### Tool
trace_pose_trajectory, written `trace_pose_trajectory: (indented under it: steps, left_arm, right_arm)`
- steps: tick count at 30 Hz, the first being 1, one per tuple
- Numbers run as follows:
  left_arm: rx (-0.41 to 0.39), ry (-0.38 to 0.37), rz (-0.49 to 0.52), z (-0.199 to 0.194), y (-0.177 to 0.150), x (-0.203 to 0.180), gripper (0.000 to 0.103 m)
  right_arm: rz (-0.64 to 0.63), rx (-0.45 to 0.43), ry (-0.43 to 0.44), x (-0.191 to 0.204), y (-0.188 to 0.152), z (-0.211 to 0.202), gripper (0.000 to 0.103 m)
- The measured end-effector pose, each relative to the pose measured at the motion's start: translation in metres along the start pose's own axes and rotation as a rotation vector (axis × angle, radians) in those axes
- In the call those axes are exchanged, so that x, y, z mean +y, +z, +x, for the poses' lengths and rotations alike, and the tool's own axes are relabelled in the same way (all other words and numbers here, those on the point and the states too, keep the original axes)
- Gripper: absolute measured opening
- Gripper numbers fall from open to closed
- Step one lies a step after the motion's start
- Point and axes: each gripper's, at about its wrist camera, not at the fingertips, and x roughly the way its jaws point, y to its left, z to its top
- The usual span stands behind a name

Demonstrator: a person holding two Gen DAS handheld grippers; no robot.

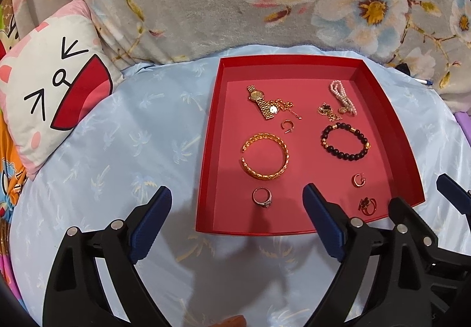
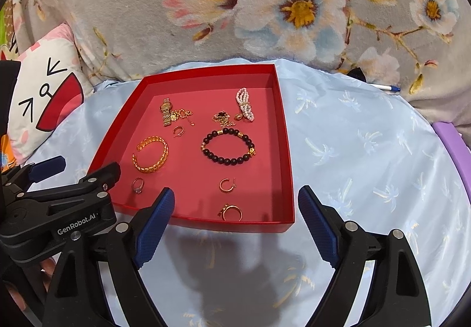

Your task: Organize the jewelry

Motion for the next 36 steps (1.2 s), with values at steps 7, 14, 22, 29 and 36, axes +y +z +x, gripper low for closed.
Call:
trace_pose_trajectory:
  steps: [7, 14, 22, 29, 36]
  left_arm:
    - [-0.001, 0.010, 0.002, -0.0005, 0.0005, 0.0001, 0.091]
    - [0.013, 0.007, -0.002, 0.0017, 0.0002, 0.0019, 0.091]
    - [0.012, 0.017, 0.003, 0.0017, 0.0003, 0.0018, 0.091]
    - [0.017, 0.023, 0.000, 0.0041, -0.0006, 0.0023, 0.091]
    - [0.005, 0.040, 0.003, 0.0031, -0.0009, 0.0021, 0.091]
  right_arm:
    - [-0.003, 0.000, -0.001, 0.0001, 0.0004, -0.0005, 0.085]
    - [0.001, 0.008, 0.002, -0.0004, 0.0011, 0.0011, 0.085]
    - [0.004, 0.011, 0.005, 0.0005, 0.0006, 0.0014, 0.085]
    - [0.011, 0.018, 0.003, 0.0012, 0.0001, 0.0041, 0.085]
    - [0.008, 0.017, 0.003, 0.0019, -0.0001, 0.0038, 0.085]
